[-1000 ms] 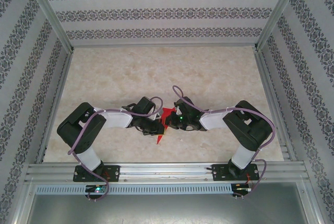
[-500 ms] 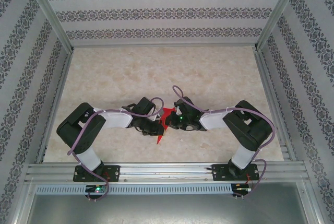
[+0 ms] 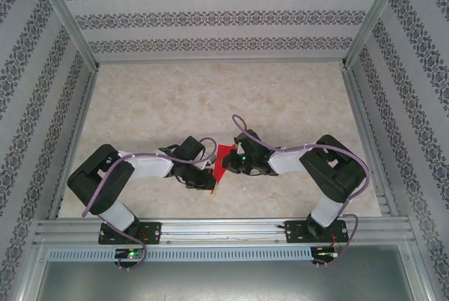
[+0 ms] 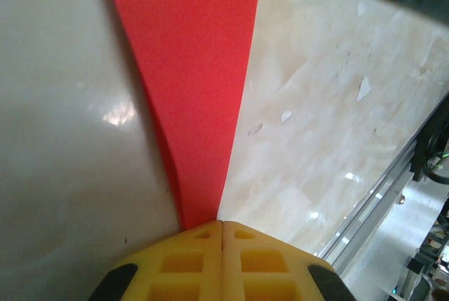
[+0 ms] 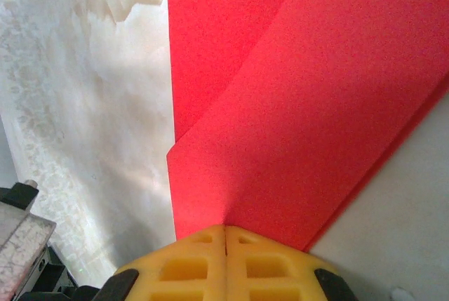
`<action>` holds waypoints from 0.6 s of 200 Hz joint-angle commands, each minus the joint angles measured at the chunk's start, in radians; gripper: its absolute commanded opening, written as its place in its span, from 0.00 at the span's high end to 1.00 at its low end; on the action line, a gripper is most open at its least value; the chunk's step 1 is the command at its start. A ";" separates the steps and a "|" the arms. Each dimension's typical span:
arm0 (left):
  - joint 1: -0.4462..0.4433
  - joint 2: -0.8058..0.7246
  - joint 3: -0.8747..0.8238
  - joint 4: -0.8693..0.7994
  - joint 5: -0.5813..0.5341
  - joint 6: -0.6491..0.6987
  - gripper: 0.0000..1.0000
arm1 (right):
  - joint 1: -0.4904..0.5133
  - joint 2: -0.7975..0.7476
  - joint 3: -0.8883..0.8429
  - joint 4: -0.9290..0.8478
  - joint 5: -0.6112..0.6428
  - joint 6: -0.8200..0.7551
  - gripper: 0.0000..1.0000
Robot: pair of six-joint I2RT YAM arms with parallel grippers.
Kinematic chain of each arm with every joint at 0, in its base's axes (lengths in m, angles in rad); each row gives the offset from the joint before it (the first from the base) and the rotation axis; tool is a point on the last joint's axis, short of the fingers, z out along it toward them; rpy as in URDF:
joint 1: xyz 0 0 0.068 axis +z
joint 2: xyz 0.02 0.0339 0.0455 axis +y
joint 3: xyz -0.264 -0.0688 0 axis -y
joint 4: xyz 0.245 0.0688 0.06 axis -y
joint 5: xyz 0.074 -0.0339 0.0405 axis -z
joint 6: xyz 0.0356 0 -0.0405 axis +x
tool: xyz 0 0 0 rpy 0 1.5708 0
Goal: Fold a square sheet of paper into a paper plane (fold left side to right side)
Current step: Fold the wing for the fifth time at the center of the table.
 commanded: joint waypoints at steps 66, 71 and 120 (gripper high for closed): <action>-0.028 -0.064 -0.110 -0.047 -0.014 -0.024 1.00 | 0.007 0.136 -0.039 -0.153 0.151 -0.034 1.00; -0.028 -0.068 -0.113 -0.048 -0.016 -0.024 1.00 | 0.006 0.137 -0.039 -0.153 0.151 -0.034 1.00; -0.027 -0.153 -0.113 -0.075 -0.023 -0.021 1.00 | 0.010 0.130 -0.034 -0.155 0.148 -0.034 1.00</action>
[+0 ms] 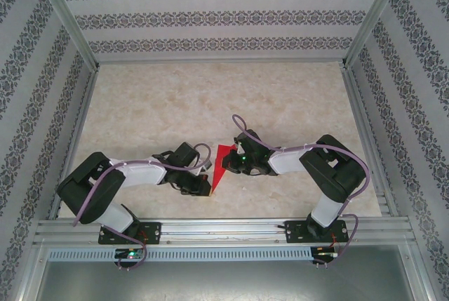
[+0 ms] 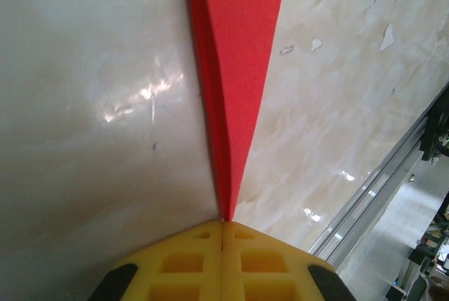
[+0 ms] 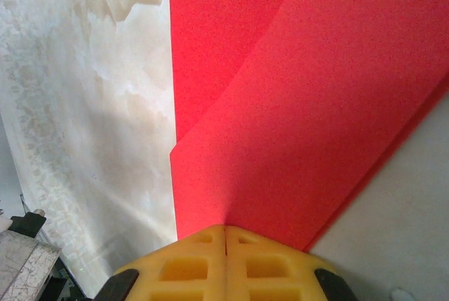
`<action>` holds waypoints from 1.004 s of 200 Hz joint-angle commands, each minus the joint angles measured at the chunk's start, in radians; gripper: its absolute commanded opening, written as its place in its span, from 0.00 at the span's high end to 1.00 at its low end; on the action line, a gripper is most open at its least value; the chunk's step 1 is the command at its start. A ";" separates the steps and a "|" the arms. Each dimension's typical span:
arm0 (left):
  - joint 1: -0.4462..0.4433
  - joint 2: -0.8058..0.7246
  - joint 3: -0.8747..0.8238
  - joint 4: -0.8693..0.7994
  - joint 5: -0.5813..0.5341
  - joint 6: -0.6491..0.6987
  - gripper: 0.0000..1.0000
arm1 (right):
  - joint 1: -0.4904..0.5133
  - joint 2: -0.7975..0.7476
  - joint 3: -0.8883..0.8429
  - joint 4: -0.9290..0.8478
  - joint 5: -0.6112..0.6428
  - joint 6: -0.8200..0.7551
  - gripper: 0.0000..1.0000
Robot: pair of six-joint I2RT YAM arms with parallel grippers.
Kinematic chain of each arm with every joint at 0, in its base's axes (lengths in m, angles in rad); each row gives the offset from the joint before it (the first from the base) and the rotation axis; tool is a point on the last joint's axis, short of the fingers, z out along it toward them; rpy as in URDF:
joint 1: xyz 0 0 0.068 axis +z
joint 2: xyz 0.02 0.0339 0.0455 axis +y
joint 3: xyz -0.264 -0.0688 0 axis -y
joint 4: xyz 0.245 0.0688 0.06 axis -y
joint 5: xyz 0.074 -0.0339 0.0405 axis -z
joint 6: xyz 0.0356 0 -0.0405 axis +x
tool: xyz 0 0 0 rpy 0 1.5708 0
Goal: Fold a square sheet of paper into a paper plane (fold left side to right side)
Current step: Fold the wing for the fifth time at the center of the table.
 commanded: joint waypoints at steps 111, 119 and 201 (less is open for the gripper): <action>0.044 0.061 0.161 0.000 -0.024 -0.006 1.00 | 0.018 0.116 -0.027 -0.146 0.142 -0.030 1.00; 0.044 0.089 0.171 0.002 -0.026 0.002 1.00 | 0.018 0.114 -0.027 -0.144 0.140 -0.030 1.00; 0.044 0.158 0.127 -0.021 -0.069 0.026 1.00 | -0.003 0.008 0.020 -0.141 0.093 -0.049 1.00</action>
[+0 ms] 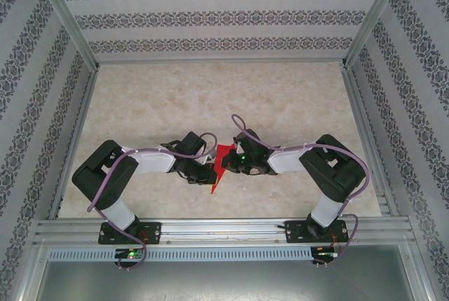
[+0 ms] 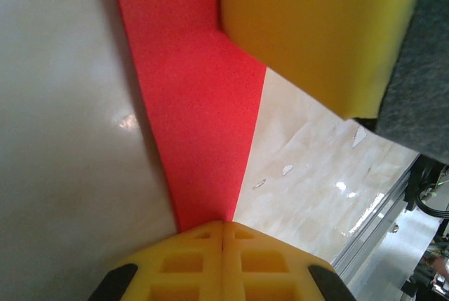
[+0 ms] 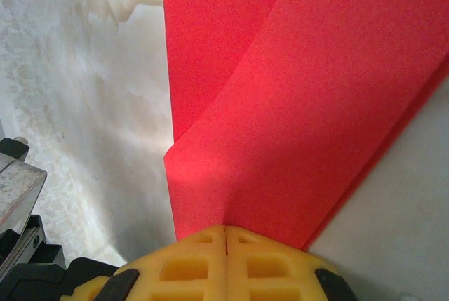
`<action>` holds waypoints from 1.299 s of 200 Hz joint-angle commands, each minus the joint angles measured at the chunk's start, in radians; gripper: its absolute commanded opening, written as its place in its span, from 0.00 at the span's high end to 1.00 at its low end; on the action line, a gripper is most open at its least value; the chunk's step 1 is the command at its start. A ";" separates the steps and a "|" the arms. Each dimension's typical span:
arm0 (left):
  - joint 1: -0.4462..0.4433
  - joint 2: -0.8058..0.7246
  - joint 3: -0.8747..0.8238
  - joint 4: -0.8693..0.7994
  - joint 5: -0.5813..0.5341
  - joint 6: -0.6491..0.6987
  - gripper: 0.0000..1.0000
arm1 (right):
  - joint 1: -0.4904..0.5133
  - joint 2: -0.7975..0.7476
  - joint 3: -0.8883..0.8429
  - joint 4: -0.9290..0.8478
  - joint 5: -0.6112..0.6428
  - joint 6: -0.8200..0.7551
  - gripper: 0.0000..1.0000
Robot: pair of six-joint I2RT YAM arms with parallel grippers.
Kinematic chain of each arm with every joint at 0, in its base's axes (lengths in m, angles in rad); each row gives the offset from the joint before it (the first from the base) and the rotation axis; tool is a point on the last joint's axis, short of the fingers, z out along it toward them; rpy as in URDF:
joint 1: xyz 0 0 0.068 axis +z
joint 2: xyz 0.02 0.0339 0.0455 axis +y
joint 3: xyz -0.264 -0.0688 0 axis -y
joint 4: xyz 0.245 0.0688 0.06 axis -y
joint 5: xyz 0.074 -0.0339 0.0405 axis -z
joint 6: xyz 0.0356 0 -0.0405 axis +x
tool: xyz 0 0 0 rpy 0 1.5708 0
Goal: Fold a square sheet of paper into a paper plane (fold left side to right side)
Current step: Fold the wing for the fifth time at the center of the table.
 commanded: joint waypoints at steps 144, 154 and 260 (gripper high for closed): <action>0.006 -0.028 -0.038 -0.019 -0.038 0.022 1.00 | -0.107 0.064 0.093 -0.139 0.025 -0.098 1.00; 0.007 -0.037 -0.036 -0.018 -0.035 0.019 1.00 | -0.108 0.068 0.086 -0.143 0.029 -0.096 1.00; 0.009 -0.017 0.096 -0.036 0.009 0.027 1.00 | -0.099 0.071 0.033 -0.149 0.050 -0.089 1.00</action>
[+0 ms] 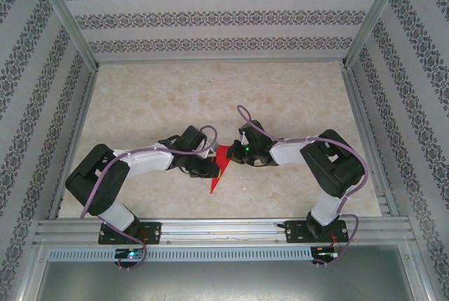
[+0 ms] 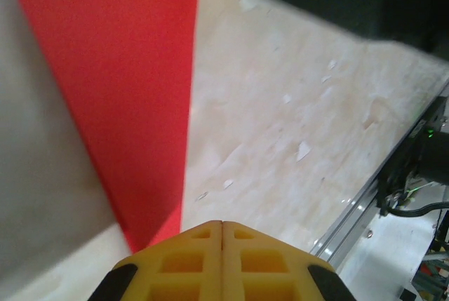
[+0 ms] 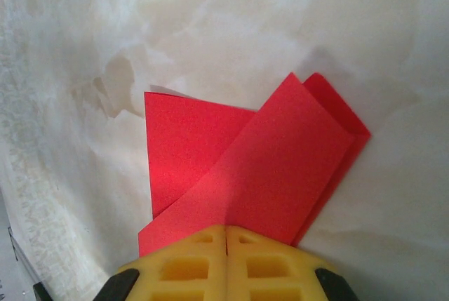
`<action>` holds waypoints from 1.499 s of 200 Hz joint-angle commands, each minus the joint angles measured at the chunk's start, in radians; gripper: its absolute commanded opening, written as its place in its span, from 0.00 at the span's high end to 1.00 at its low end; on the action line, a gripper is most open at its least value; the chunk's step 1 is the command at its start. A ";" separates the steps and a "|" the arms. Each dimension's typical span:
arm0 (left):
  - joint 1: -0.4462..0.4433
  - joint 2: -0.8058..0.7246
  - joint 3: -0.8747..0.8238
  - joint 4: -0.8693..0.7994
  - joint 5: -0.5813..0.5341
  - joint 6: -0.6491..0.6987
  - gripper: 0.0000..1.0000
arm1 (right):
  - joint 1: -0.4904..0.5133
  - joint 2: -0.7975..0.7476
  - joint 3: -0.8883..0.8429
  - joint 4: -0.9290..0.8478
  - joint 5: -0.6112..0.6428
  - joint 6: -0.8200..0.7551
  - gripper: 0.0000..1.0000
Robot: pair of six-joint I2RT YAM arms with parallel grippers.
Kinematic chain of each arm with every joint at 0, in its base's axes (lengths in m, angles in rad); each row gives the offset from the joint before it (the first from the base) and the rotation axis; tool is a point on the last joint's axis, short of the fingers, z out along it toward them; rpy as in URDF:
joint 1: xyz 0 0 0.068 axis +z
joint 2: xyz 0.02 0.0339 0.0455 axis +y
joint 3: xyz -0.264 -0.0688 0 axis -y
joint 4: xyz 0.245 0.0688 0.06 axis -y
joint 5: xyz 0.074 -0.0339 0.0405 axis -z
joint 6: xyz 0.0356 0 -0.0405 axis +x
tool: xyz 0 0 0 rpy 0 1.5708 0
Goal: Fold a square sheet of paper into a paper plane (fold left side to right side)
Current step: Fold the wing for the fifth time at the center of the table.
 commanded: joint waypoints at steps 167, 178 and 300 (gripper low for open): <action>-0.017 0.168 0.086 -0.014 -0.004 0.057 1.00 | 0.010 0.060 -0.030 -0.104 0.071 -0.016 1.00; -0.019 0.162 0.077 -0.019 -0.003 0.060 1.00 | 0.009 0.064 -0.029 -0.106 0.070 -0.017 1.00; -0.028 0.058 -0.043 -0.108 0.021 0.127 1.00 | -0.005 0.072 -0.042 -0.112 0.068 -0.024 1.00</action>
